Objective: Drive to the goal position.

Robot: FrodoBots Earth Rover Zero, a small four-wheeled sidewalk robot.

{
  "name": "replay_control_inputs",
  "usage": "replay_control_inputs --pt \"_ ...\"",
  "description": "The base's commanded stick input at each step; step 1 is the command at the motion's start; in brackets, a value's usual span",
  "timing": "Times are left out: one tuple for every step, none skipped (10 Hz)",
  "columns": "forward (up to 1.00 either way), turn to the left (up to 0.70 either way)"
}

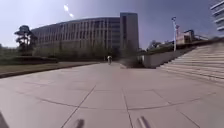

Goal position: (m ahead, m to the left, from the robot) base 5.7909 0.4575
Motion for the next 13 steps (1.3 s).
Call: replay_control_inputs --pt "0.7 0.0" --pt "0.7 0.0" --pt "0.7 0.0" --pt "0.7 0.0" --pt "0.7 0.0" --pt "0.7 0.0" --pt "0.7 0.0" --pt "0.7 0.0" --pt "0.7 0.0" --pt "0.7 0.0" --pt "0.7 0.0" --pt "0.7 0.0" --pt "0.7 0.0"
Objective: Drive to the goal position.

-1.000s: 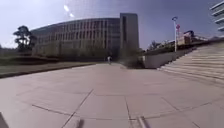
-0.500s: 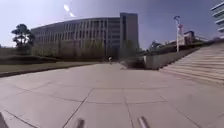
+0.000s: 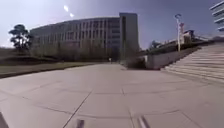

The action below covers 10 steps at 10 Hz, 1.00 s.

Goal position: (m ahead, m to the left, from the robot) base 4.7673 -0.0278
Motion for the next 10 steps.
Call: replay_control_inputs --pt "0.7 0.0" --pt "0.7 0.0" --pt "0.7 0.0" --pt "0.7 0.0" --pt "0.7 0.0" --pt "0.7 0.0" --pt "0.7 0.0" --pt "0.7 0.0" --pt "0.7 0.0" --pt "0.7 0.0"
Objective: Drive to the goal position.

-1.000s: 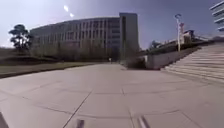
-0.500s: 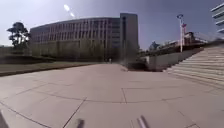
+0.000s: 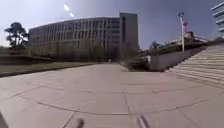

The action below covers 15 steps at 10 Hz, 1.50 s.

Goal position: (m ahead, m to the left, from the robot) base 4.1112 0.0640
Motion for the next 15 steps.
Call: replay_control_inputs --pt "0.7 0.0" --pt "0.7 0.0" --pt "0.7 0.0" --pt "0.7 0.0" --pt "0.7 0.0" --pt "0.7 0.0" --pt "0.7 0.0" --pt "0.7 0.0" --pt "0.7 0.0" --pt "0.7 0.0" --pt "0.7 0.0" --pt "0.7 0.0" --pt "0.7 0.0" --pt "0.7 0.0" --pt "0.7 0.02"
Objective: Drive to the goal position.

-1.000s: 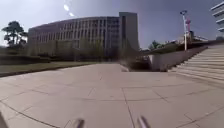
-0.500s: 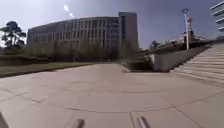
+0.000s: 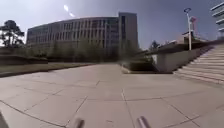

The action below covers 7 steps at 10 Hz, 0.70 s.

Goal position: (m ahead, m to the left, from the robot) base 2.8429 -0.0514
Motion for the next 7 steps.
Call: replay_control_inputs --pt "0.7 0.03" --pt "0.7 0.03" --pt "0.7 0.02" --pt "0.7 0.02" --pt "0.7 0.03" --pt "0.7 0.02" --pt "0.7 0.03"
